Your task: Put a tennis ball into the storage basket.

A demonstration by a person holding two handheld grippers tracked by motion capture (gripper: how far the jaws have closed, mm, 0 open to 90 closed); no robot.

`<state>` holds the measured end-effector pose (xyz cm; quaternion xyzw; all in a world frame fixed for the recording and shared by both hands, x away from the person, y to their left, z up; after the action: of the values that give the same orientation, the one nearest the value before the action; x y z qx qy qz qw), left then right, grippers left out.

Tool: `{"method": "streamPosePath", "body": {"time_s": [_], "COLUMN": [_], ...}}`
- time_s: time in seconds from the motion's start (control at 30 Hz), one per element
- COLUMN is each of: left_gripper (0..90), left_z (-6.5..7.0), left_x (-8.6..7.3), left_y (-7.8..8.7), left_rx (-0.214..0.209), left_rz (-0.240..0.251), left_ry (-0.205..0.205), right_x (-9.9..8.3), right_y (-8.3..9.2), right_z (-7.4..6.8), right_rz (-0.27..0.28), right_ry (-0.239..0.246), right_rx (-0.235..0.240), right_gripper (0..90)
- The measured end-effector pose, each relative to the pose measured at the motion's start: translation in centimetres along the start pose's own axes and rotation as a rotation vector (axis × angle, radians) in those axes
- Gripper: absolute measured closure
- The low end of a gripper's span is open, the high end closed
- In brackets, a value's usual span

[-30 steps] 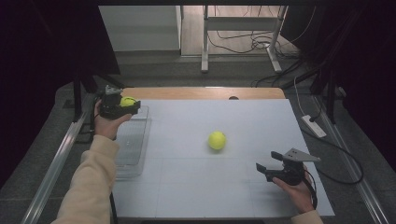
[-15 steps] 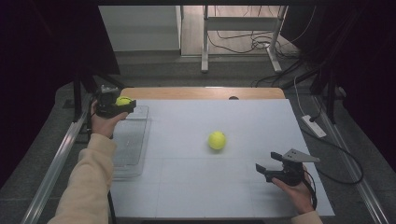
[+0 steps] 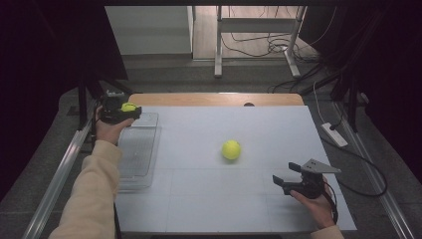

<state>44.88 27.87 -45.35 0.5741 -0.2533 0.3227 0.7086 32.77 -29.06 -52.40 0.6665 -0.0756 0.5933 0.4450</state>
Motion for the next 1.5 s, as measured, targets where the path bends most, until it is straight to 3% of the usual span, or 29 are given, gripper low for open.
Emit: {"method": "streamPosePath", "body": {"time_s": [0.43, 0.67, 1.3, 1.5], "left_gripper": [26.7, 26.8, 26.6, 26.6], "left_z": [-0.9, -1.8, -2.0, -1.8], "left_x": [-0.2, -0.7, -1.6, -2.0], "left_y": [-1.0, -2.3, -4.1, -4.6], "left_rx": [0.04, 0.059, 0.11, 0.099], "left_rz": [-0.034, -0.081, -0.179, -0.212], "left_ry": [0.002, 0.001, -0.047, -0.049], "right_x": [0.0, -0.1, -0.2, -0.2], "right_y": [-0.1, -0.1, -0.1, -0.1], "right_z": [0.0, 0.0, 0.1, 0.1], "right_rz": [0.0, -0.003, -0.003, -0.005], "right_ry": [0.0, -0.002, -0.002, -0.002], "right_rx": [0.001, -0.001, -0.001, -0.001], "right_gripper": [14.8, 14.8, 14.8, 14.8]}}
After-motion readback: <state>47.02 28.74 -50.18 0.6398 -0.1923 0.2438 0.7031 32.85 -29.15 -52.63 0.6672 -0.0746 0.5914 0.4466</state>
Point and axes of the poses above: each handheld gripper's, and its own axes: y roughly backward along the jaws, x roughly out of its top, z roughly to its right, the point moved 4 cm from there along -y, roughly forward along the jaws, and after that the axes turned 12 degrees about y, right-handed, at the moved point
